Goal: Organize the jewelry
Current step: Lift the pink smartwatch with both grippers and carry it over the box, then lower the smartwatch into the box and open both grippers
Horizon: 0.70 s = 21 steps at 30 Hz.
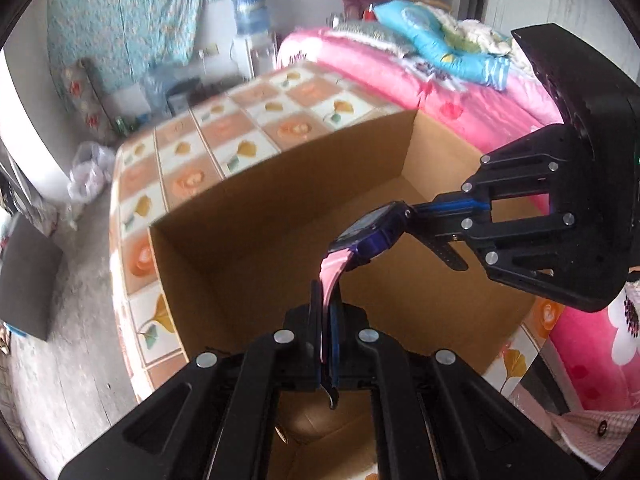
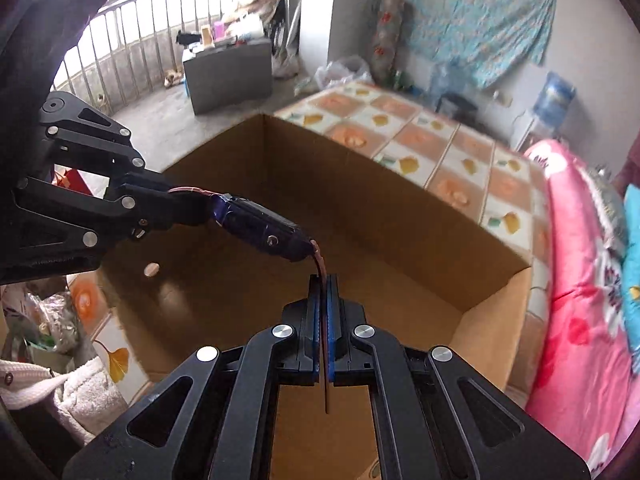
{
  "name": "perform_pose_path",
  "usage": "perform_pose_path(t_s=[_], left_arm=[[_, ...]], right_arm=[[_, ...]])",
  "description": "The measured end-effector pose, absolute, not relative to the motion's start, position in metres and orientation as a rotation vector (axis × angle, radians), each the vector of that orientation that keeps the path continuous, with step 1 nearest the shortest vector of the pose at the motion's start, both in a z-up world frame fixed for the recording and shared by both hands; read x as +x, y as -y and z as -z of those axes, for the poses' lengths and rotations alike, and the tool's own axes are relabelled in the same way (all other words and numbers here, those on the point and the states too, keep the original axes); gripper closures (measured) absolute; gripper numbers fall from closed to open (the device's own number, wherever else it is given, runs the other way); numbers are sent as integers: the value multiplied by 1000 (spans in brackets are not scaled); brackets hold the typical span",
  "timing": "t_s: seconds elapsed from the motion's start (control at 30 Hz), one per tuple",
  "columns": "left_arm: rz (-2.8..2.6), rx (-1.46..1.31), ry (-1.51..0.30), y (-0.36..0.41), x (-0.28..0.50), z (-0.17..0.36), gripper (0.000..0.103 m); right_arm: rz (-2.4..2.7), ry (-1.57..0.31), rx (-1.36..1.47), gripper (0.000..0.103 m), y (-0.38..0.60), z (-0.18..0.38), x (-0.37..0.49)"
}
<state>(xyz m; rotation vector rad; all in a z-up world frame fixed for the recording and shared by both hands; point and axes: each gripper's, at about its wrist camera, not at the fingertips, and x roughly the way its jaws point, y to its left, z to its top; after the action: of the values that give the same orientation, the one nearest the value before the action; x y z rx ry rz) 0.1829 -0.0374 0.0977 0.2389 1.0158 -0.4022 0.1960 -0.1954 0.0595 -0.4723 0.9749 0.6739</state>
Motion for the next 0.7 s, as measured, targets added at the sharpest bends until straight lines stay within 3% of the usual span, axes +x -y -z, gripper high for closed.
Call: perform_pose_path(t_s=[0.27, 0.43, 0.5, 0.57, 0.7], left_arm=[[370, 207, -1267, 45, 254, -50, 95], [338, 162, -1333, 41, 283, -39, 90], [317, 160, -1329, 38, 289, -39, 83], [286, 171, -1295, 36, 290, -44, 61], [269, 192, -1197, 36, 280, -63, 44]], right_arm=[[-648, -1320, -458, 100, 181, -11, 266], [-604, -1372, -480, 95, 175, 0, 282], [-574, -1359, -490, 92, 173, -1, 283], [-544, -1319, -508, 66, 172, -6, 281], [-529, -1259, -517, 59, 168, -15, 275]])
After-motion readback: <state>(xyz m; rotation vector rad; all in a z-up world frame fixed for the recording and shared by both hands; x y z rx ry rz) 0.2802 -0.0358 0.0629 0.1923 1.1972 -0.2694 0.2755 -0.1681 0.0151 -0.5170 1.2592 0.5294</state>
